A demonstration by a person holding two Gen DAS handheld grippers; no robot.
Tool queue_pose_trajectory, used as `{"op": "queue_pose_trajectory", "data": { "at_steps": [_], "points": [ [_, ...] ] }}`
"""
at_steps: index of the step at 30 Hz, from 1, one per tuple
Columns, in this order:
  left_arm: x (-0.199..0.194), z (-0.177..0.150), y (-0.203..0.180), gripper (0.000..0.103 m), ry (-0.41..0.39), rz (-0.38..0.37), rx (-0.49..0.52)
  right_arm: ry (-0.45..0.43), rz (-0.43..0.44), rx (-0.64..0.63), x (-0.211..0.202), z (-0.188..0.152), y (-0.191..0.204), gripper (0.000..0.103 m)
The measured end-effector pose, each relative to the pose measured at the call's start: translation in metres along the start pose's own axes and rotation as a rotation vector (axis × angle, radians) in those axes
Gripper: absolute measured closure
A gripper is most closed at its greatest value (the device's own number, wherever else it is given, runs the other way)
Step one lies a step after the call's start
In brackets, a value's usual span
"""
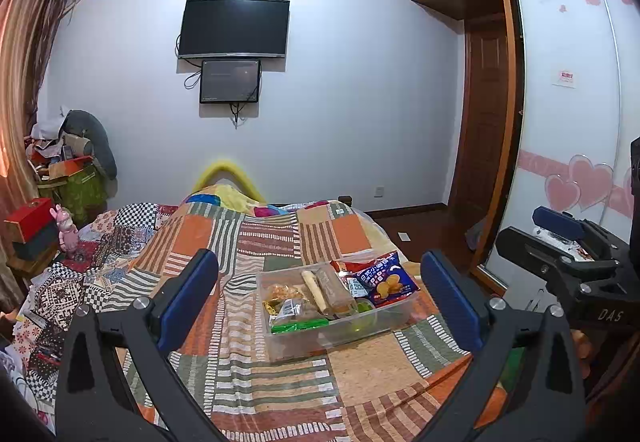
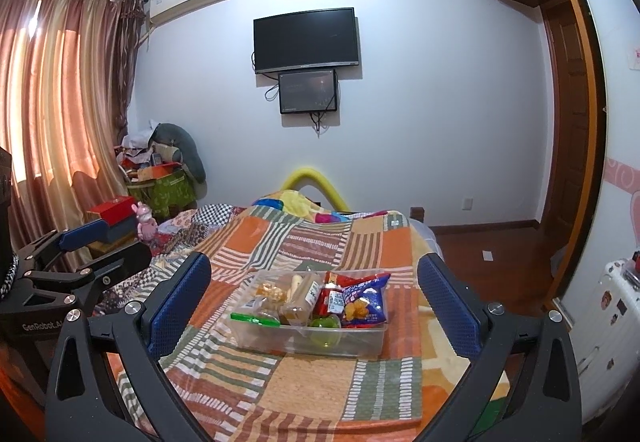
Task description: Organize snacks
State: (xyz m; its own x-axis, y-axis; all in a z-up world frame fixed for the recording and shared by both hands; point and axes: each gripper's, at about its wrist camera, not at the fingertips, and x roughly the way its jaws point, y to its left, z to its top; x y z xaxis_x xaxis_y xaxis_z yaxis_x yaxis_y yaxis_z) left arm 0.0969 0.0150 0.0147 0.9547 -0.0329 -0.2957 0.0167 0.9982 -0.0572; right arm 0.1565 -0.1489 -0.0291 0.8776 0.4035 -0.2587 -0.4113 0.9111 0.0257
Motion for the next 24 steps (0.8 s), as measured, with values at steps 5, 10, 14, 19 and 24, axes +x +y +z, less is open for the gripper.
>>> {"op": "queue_pose_trajectory", "data": {
  "at_steps": [5, 10, 14, 19, 24],
  "points": [
    [-0.0003, 0.0007, -0.0002, 0.000, 0.003, -0.006, -0.004, 0.003, -0.001, 0.002, -0.0003, 0.0004, -0.0004, 0.000],
    [-0.0004, 0.0009, -0.0003, 0.000, 0.003, -0.011, -0.005, 0.003, -0.002, -0.003, -0.0001, 0.0003, 0.0000, 0.000],
    [-0.0007, 0.0015, -0.0005, 0.000, 0.003, -0.016, -0.007, 0.003, -0.004, -0.007, -0.0001, 0.0007, 0.0014, 0.000],
    [-0.0020, 0.0022, -0.0013, 0.000, 0.003, -0.025, -0.005, 0.004, -0.005, -0.006, -0.0003, 0.0012, 0.0014, 0.000],
    [-0.0022, 0.0027, -0.0021, 0.000, 0.005, -0.038, -0.001, 0.003, -0.004, -0.007, -0.0006, 0.0015, 0.0012, 0.000]
  ]
}}
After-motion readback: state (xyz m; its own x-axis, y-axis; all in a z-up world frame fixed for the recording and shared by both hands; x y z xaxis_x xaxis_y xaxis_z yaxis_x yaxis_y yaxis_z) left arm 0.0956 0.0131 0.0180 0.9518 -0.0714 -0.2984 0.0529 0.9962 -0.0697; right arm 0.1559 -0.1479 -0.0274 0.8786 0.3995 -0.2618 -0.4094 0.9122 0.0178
